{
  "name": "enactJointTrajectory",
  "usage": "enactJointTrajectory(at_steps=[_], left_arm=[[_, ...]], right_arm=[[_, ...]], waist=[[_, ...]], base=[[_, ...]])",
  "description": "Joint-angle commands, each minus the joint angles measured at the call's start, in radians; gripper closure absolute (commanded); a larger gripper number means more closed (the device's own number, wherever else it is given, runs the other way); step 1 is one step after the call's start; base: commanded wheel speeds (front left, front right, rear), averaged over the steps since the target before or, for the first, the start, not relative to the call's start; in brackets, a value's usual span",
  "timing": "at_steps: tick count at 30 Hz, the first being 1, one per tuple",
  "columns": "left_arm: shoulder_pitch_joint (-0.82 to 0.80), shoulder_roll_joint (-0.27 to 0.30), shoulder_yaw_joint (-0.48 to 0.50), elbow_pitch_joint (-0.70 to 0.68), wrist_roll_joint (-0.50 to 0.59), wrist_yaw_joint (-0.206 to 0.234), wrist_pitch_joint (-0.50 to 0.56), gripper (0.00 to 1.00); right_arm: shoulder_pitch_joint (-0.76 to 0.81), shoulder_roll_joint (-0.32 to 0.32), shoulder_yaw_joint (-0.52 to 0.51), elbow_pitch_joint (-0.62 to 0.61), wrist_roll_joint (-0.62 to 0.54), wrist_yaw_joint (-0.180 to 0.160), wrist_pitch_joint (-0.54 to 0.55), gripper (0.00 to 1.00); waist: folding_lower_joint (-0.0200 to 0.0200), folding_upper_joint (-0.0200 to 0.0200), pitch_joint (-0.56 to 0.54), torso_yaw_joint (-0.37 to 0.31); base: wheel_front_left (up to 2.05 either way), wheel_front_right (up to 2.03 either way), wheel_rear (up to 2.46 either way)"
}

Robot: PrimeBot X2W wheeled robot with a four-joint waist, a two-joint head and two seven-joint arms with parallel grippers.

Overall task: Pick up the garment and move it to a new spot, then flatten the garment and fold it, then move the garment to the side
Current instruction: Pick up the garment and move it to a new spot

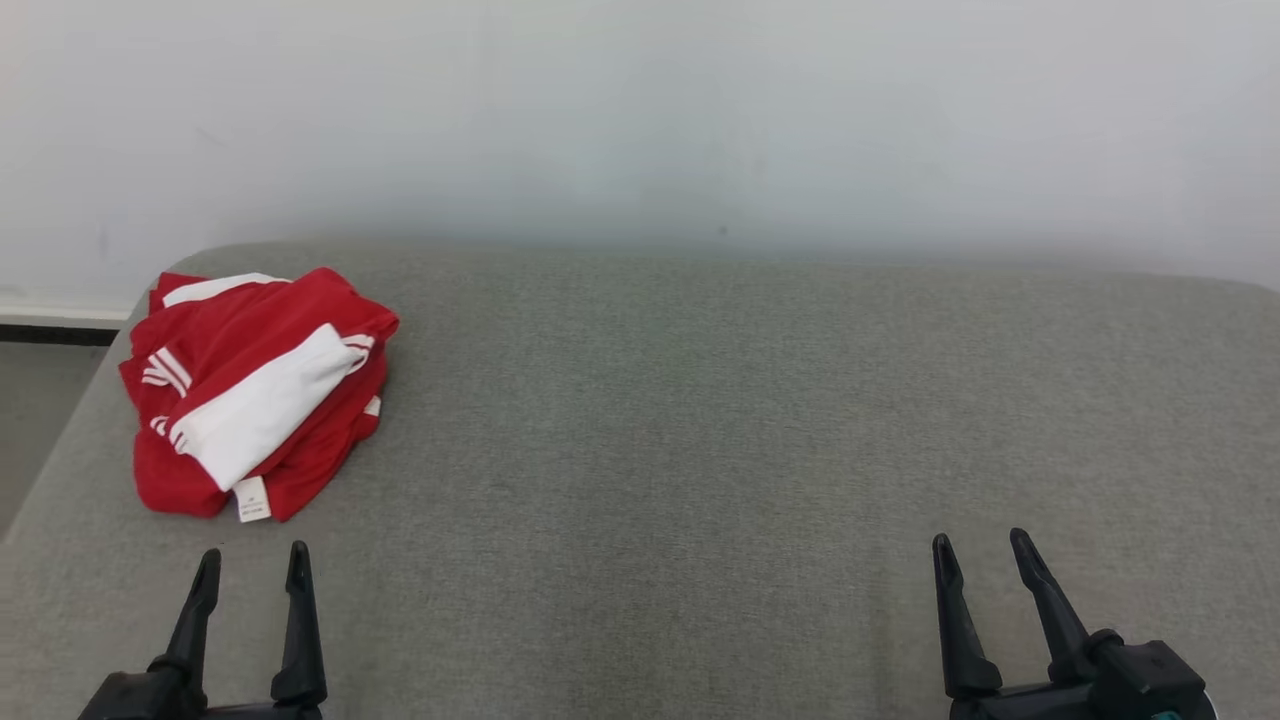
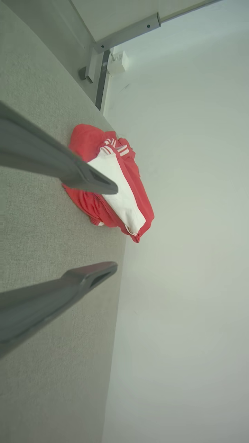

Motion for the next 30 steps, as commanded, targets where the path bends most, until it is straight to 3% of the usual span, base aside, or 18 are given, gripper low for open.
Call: enactJointTrajectory(at_steps=[1,16,23,30], left_arm=[[0.007,0.005,0.004,0.002,0.009,0.001,-0.001,0.00],[0.016,0.011,0.032,0.024,-0.005,0.013,-0.001,0.00],[0.021,0.006,0.052,0.029,-0.011,0.017,-0.001,0.00],[0.030,0.001,0.064,0.023,-0.007,0.023,-0.001,0.00]], right_arm=[[0.010,-0.002,0.002,0.001,0.006,-0.002,-0.001,0.00],[-0.009,-0.002,0.048,0.019,0.012,-0.002,-0.001,0.00],[-0.017,-0.002,0.067,0.031,0.011,-0.002,-0.001,0.00],[-0.024,-0.002,0.074,0.039,0.009,-0.002,-0.001,0.00]], waist=[[0.0000,0.0000,-0.001,0.053],[0.0000,0.0000,0.010,0.287],[0.0000,0.0000,0.014,0.356],[0.0000,0.0000,0.015,0.383]], base=[[0.00,0.00,0.00],[0.00,0.00,0.00],[0.00,0.00,0.00],[0.00,0.00,0.00]])
